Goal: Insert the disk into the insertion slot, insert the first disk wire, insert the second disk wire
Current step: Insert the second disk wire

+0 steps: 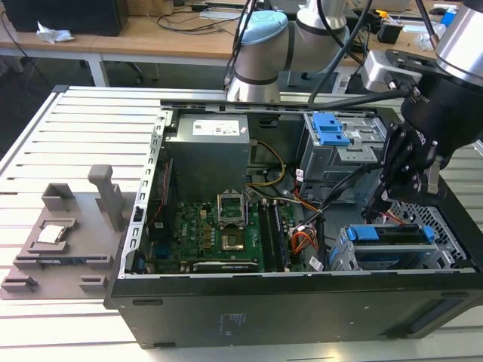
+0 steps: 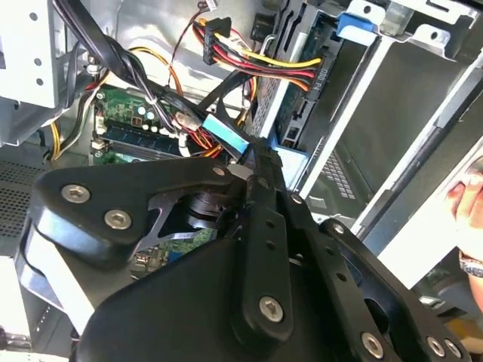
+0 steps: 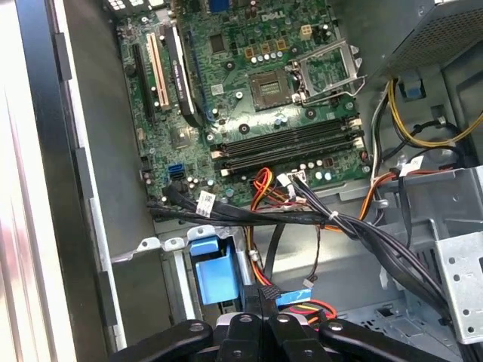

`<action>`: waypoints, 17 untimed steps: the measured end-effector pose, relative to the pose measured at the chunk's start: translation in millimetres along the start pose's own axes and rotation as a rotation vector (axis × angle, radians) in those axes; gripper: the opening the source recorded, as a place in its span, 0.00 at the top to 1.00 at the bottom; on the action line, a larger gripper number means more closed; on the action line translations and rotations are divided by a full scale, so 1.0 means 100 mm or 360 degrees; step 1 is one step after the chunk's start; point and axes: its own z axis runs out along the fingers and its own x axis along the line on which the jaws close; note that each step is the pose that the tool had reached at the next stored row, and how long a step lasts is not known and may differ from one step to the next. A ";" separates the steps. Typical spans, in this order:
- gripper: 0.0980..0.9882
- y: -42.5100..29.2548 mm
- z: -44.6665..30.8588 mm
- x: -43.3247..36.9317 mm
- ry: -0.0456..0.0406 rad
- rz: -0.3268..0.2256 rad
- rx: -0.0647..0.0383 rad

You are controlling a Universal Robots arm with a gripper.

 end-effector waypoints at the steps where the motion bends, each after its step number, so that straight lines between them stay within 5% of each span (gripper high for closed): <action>1: 0.99 0.002 0.003 -0.011 0.0003 0.0003 0.0001; 6: 0.98 0.002 0.002 -0.011 0.0003 0.0003 0.0001; 9: 0.77 0.002 0.002 -0.011 0.0003 0.0003 0.0001; 17: 0.77 0.014 0.023 -0.072 0.0012 0.0004 0.0003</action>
